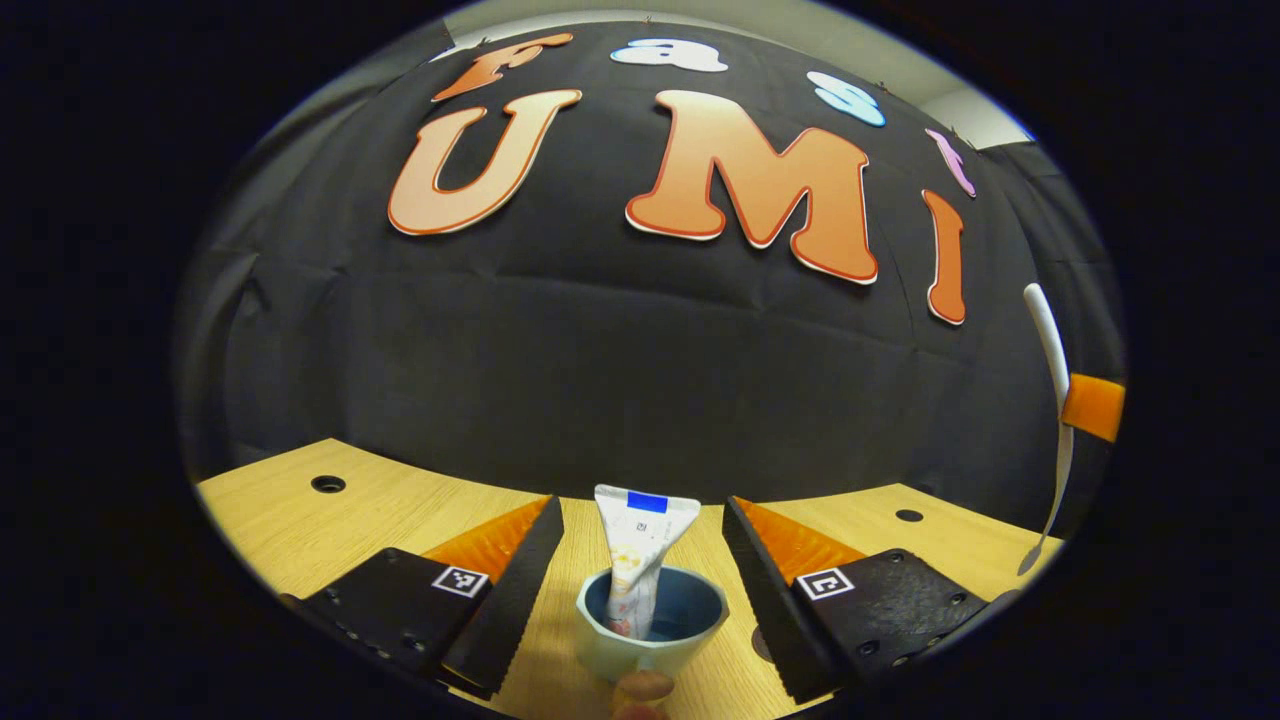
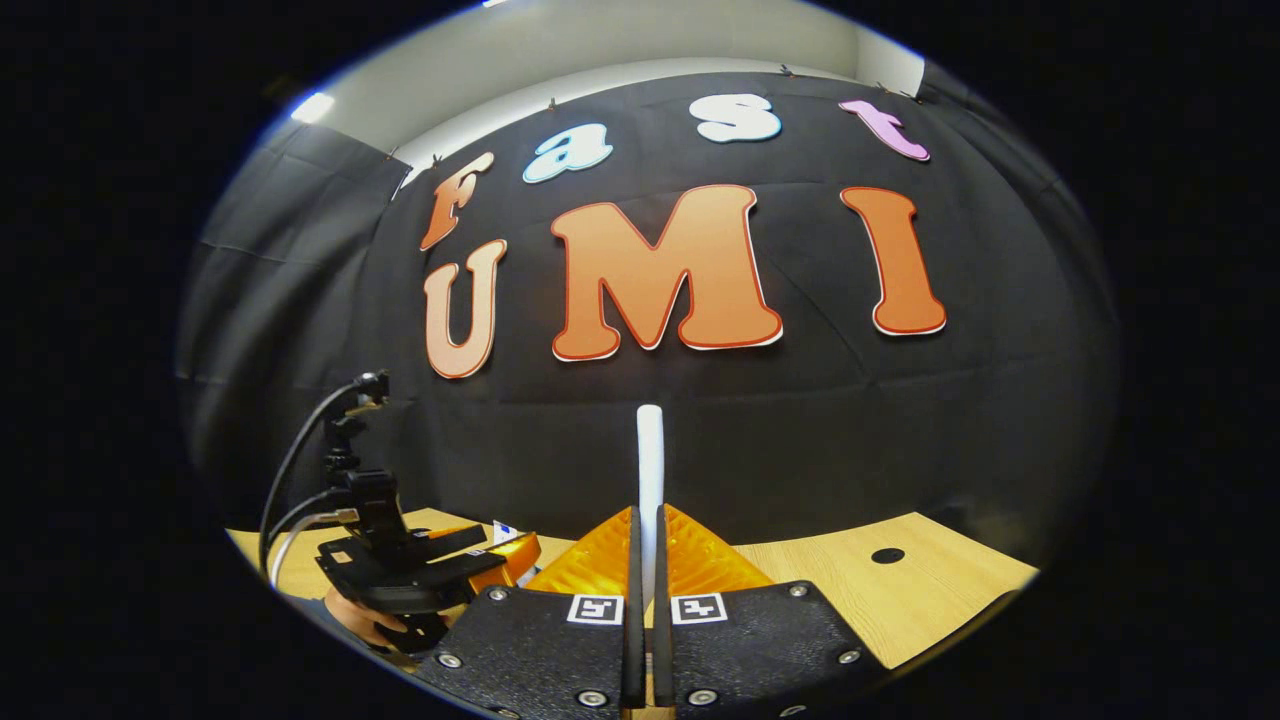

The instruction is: Put the toothbrush and toothpaste on the desktop into the cup, then pick up the cup and place it on the coaster on the desktop.

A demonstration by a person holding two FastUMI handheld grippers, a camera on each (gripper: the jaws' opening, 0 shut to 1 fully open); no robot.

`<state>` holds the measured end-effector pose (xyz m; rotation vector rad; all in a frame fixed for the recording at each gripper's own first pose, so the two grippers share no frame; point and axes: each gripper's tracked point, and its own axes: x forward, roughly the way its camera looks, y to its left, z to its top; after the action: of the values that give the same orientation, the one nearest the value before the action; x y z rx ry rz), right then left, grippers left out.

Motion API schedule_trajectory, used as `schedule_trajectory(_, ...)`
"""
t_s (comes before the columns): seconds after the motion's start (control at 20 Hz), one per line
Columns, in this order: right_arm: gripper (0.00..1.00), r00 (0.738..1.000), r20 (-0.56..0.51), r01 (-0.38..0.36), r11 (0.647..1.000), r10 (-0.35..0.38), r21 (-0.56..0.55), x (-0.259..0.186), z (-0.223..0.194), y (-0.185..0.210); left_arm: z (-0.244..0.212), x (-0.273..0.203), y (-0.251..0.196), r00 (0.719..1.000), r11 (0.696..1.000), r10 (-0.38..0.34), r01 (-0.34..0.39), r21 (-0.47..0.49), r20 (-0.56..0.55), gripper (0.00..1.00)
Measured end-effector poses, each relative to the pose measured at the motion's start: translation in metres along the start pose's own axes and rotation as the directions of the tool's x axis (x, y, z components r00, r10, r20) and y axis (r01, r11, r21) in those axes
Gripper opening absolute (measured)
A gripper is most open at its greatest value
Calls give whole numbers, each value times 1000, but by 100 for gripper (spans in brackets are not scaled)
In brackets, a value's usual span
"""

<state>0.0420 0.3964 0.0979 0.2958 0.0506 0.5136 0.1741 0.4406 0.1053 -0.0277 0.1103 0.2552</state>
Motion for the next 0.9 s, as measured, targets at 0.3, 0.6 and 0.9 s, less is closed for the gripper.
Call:
schedule_trajectory(0.3,3,999,12,-37,998,36,52,19,0,16,38,-22,6,999,999,27,-29,36,46,98)
schedule_trajectory(0.6,3,995,27,-103,990,101,94,43,4,45,52,-65,37,998,993,53,-50,107,-22,98)
schedule_trajectory(0.9,3,989,38,-149,978,145,146,70,6,71,60,-105,60,994,992,88,-82,95,-58,98)
